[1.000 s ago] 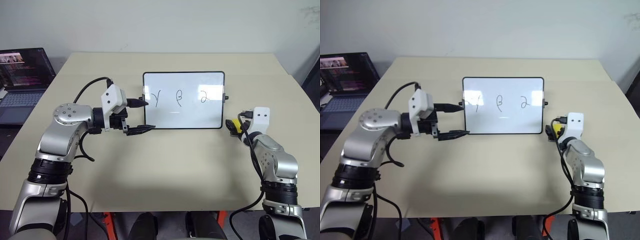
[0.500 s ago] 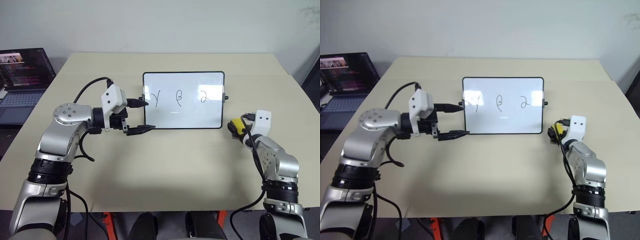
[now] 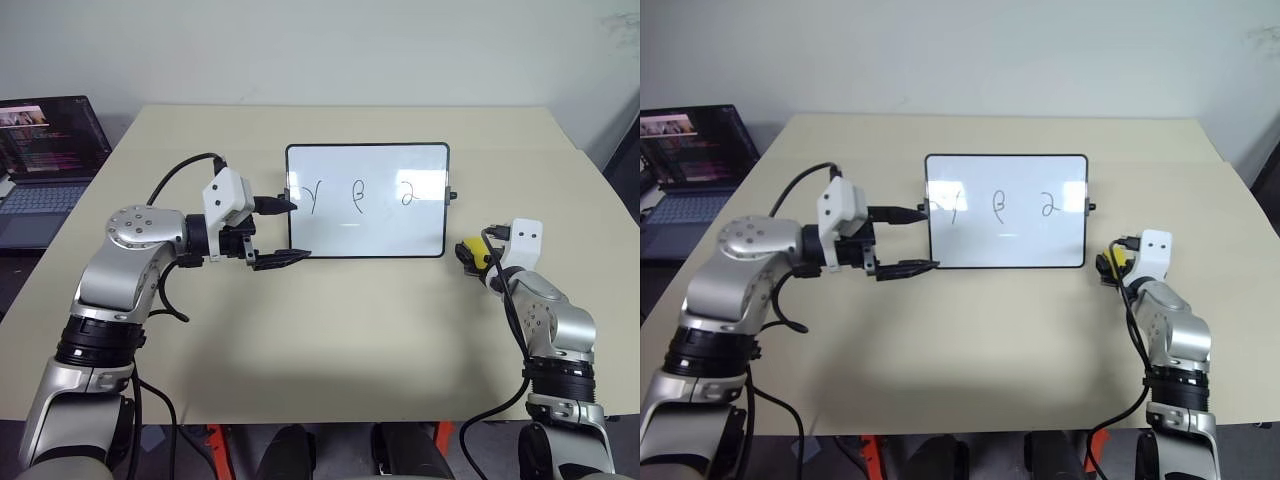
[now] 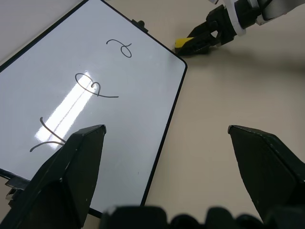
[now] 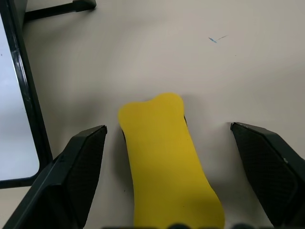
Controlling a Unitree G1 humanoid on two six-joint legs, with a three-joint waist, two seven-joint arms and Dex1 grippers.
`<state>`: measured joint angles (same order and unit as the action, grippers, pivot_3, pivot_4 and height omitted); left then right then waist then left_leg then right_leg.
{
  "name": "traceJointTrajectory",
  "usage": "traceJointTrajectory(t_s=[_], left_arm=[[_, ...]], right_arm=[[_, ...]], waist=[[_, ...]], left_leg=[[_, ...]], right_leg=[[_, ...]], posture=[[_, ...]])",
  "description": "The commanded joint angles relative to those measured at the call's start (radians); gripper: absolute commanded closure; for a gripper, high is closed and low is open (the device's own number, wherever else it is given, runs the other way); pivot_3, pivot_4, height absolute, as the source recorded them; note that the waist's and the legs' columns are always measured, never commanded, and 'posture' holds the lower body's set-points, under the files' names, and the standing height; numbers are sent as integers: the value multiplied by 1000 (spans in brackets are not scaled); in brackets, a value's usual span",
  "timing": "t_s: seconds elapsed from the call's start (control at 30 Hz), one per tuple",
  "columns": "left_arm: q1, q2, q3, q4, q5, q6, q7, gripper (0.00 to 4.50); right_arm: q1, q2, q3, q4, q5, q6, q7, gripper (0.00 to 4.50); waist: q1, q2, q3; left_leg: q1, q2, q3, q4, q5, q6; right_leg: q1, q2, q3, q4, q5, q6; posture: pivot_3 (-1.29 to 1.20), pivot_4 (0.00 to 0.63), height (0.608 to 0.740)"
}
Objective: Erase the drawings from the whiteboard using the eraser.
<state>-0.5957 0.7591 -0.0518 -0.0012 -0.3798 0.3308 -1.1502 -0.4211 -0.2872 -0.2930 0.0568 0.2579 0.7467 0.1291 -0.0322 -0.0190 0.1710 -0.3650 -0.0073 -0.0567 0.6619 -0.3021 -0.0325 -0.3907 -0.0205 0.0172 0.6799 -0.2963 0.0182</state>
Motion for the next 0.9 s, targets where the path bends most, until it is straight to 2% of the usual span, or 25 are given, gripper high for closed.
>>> traceJointTrajectory(t_s=[0.03,0.43,0.57,0.6,0.77,0.8,0.9], left_arm=[[-20,9,31,-30,-13,-1,-6,0],[-23,8,31,-28,-10,-2,-8,0],[-29,6,30,-22,-8,-5,-8,0],[-30,6,30,-22,-8,-6,-8,0],[-31,7,31,-19,-6,-9,-9,0],[-31,7,31,-18,-6,-10,-9,0],[-33,7,31,-17,-6,-10,-10,0]], right_arm=[[-23,-18,-14,-5,6,-25,2,25],[-35,-20,-14,1,8,-34,-3,25],[-36,-18,-13,1,9,-34,-2,902],[-36,-18,-13,1,8,-34,-2,1360],[-36,-16,-13,-2,8,-33,-5,3032],[-35,-16,-14,-2,8,-34,-5,3244],[-34,-16,-15,-4,10,-33,-5,3308]], waist=[[0,0,0],[0,0,0],[0,0,0],[0,0,0],[0,0,0],[0,0,0],[0,0,0]], left_leg=[[0,0,0,0,0,0],[0,0,0,0,0,0],[0,0,0,0,0,0],[0,0,0,0,0,0],[0,0,0,0,0,0],[0,0,0,0,0,0],[0,0,0,0,0,0]], right_leg=[[0,0,0,0,0,0],[0,0,0,0,0,0],[0,0,0,0,0,0],[0,0,0,0,0,0],[0,0,0,0,0,0],[0,0,0,0,0,0],[0,0,0,0,0,0]], posture=[[0,150,740],[0,150,740],[0,150,740],[0,150,740],[0,150,740],[0,150,740],[0,150,740]])
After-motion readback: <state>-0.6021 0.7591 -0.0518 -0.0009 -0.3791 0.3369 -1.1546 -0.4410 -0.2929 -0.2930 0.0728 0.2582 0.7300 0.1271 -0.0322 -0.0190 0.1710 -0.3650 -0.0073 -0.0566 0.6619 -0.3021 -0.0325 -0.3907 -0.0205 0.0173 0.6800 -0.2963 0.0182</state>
